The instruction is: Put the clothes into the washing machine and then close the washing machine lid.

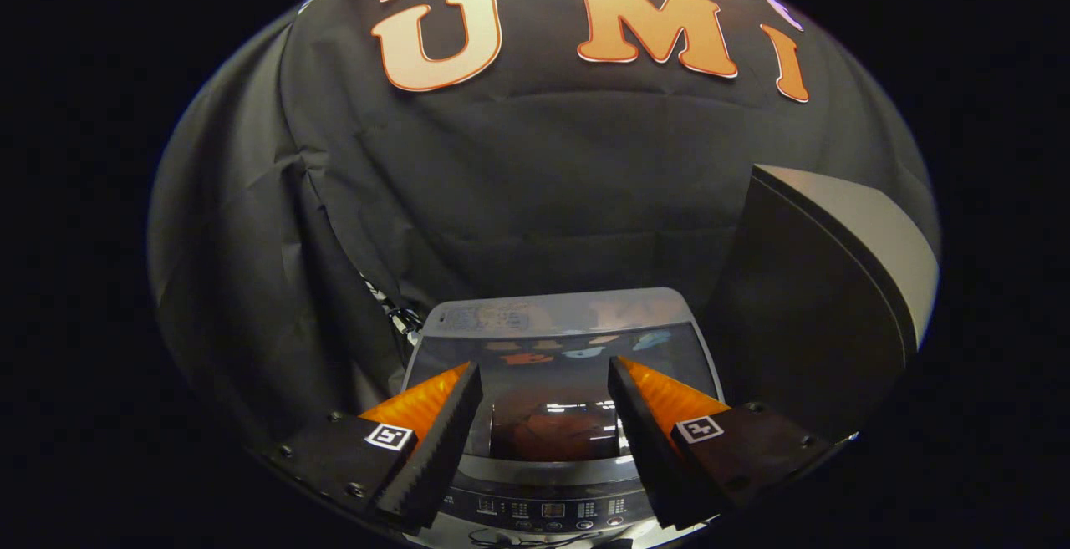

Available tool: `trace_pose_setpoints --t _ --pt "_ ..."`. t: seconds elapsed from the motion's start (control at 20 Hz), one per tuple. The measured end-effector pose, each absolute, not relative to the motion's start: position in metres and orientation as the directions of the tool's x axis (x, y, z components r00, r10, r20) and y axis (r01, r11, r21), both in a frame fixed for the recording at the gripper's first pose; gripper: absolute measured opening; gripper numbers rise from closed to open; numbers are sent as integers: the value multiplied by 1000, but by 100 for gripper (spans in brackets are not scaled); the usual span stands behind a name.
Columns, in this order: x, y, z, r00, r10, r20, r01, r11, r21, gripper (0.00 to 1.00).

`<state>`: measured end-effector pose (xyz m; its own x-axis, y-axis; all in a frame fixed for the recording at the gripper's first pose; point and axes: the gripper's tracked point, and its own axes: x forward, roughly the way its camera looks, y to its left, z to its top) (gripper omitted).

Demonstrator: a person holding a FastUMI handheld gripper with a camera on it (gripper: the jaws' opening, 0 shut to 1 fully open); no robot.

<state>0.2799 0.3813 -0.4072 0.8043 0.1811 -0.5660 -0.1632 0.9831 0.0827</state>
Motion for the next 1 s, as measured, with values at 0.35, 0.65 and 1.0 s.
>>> trace_pose_setpoints --t 0.35,0.65,1.0 --pt "275 356 -309 874 191 -446 -169 982 89 98" --pt "255 305 -242 921 176 -347 -151 984 99 98" --pt "231 247 -181 956 153 -251 -125 984 126 98"
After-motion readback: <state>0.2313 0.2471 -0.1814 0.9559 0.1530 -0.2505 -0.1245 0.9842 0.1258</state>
